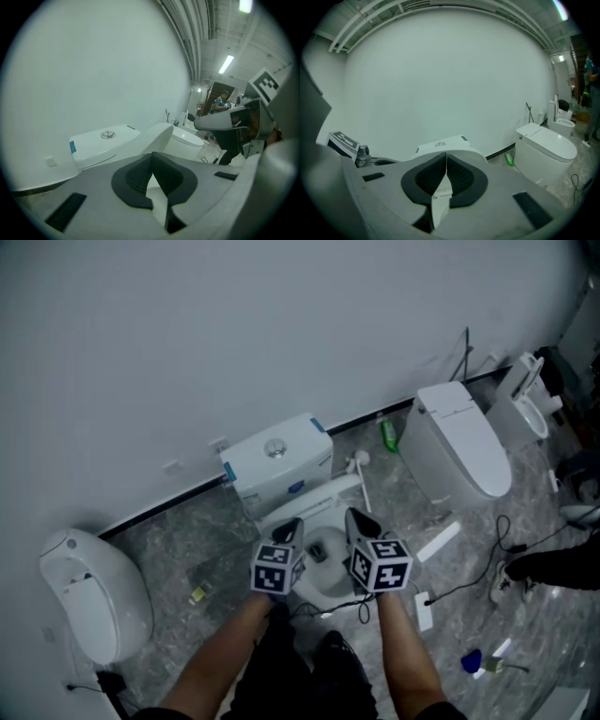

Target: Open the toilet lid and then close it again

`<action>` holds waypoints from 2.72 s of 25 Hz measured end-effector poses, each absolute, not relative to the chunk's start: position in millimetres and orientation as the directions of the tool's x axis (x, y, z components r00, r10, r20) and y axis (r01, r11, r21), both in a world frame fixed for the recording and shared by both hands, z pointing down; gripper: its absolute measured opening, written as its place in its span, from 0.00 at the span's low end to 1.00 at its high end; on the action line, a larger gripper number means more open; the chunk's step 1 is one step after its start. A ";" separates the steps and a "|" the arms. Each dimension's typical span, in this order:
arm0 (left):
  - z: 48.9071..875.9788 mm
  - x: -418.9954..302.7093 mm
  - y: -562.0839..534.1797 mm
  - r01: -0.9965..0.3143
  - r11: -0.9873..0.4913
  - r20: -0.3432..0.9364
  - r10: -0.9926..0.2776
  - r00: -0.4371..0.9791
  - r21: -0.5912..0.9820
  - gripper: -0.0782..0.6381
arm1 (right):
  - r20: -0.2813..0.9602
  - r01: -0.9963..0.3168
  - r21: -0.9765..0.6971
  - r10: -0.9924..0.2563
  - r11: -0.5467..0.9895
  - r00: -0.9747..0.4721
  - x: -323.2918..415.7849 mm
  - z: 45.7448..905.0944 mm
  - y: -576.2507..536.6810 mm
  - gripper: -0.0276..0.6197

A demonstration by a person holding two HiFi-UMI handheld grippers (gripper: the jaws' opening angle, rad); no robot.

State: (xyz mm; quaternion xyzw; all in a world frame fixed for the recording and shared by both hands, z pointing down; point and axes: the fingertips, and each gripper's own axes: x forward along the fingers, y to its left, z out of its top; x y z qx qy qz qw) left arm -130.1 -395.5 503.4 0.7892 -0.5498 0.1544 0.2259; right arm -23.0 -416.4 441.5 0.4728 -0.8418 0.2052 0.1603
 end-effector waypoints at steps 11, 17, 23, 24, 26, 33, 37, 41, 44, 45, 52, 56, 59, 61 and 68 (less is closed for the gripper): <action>509.1 -157.1 -423.2 -0.919 -0.361 0.541 -0.747 0.387 0.160 0.12 | 0.474 -0.895 -0.168 -0.762 0.413 -0.441 -38.7 413.9 -411.3 0.06; 508.1 -164.4 -431.8 -0.905 -0.392 0.547 -0.727 0.415 0.166 0.12 | 0.481 -0.909 -0.159 -0.773 0.386 -0.413 -40.3 409.1 -407.4 0.06; 507.7 -163.3 -424.3 -0.891 -0.428 0.555 -0.710 0.434 0.150 0.12 | 0.505 -0.905 -0.197 -0.752 0.377 -0.423 -48.8 421.4 -399.2 0.06; 507.9 -162.8 -422.2 -0.889 -0.432 0.556 -0.707 0.437 0.150 0.12 | 0.508 -0.901 -0.211 -0.746 0.378 -0.431 -52.1 425.0 -398.6 0.06; 507.1 -161.7 -418.4 -0.884 -0.441 0.553 -0.704 0.446 0.152 0.12 | 0.506 -0.890 -0.242 -0.732 0.387 -0.456 -60.9 431.3 -399.0 0.07; 495.1 -172.7 -409.5 -0.878 -0.457 0.532 -0.713 0.456 0.140 0.12 | 0.481 -0.847 -0.415 -0.710 0.332 -0.514 -87.3 452.8 -419.2 0.24; 492.8 -190.0 -405.2 -0.891 -0.432 0.533 -0.725 0.437 0.142 0.12 | 0.465 -0.816 -0.504 -0.707 0.282 -0.532 -99.2 459.7 -435.7 0.33; 493.3 -206.3 -400.1 -0.903 -0.406 0.542 -0.731 0.414 0.141 0.12 | 0.467 -0.805 -0.535 -0.705 0.255 -0.534 -107.3 464.2 -446.7 0.34; 493.1 -213.8 -399.3 -0.908 -0.397 0.546 -0.735 0.403 0.136 0.12 | 0.472 -0.803 -0.541 -0.699 0.251 -0.537 -114.9 466.9 -454.2 0.34; 492.5 -215.3 -399.2 -0.908 -0.396 0.546 -0.735 0.402 0.135 0.12 | 0.479 -0.806 -0.537 -0.697 0.249 -0.534 -117.0 468.7 -456.2 0.34; 487.1 -213.1 -401.7 -0.897 -0.422 0.541 -0.728 0.422 0.132 0.12 | 0.506 -0.804 -0.534 -0.664 0.260 -0.551 -118.0 473.5 -452.4 0.25; 490.8 -202.9 -401.6 -0.884 -0.445 0.539 -0.713 0.448 0.146 0.12 | 0.518 -0.801 -0.542 -0.650 0.253 -0.556 -109.5 477.8 -439.9 0.25; 494.8 -187.7 -398.0 -0.867 -0.472 0.542 -0.692 0.477 0.160 0.12 | 0.523 -0.799 -0.553 -0.648 0.237 -0.554 -98.9 480.6 -426.3 0.26; 498.1 -176.5 -393.0 -0.856 -0.488 0.546 -0.677 0.493 0.167 0.12 | 0.527 -0.796 -0.563 -0.645 0.224 -0.554 -90.8 483.9 -415.1 0.26; 509.9 -141.0 -368.9 -0.834 -0.521 0.563 -0.641 0.522 0.181 0.12 | 0.542 -0.786 -0.591 -0.631 0.184 -0.555 -61.4 501.3 -375.7 0.27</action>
